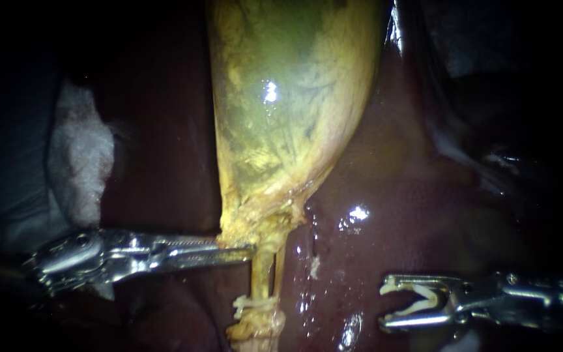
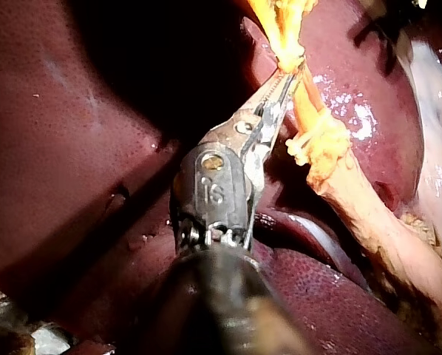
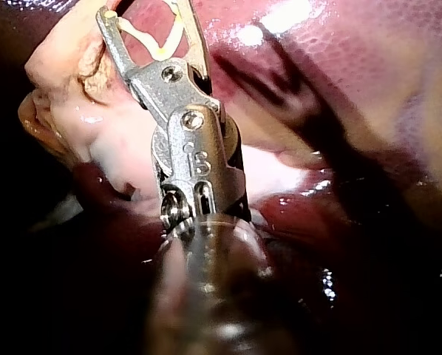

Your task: Clipping third clip left tube

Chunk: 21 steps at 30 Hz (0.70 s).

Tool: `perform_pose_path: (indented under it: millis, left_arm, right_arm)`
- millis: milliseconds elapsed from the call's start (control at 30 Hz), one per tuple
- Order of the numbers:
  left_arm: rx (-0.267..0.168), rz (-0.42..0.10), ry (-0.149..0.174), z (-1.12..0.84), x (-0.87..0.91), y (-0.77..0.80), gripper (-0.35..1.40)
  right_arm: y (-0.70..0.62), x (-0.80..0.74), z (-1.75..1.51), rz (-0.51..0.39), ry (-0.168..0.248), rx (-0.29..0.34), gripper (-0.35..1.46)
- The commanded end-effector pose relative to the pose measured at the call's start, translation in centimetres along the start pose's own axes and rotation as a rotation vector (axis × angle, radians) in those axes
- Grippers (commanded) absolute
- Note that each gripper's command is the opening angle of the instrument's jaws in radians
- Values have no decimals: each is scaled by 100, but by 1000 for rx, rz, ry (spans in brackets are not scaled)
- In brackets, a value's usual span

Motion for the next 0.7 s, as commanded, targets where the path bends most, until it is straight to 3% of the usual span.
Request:
perform_pose_path:
  millis: [33,500,700]
  left_arm:
    - [-1,0,0,0,0,0,-35]
    - [-2,1,-1,-3,0,1,-35]
    - [6,-2,1,-26,3,1,-35]
  right_arm:
    - [0,0,0,0,0,0,53]
    - [2,0,9,0,-1,-7,53]
    - [2,1,23,0,17,-9,52]
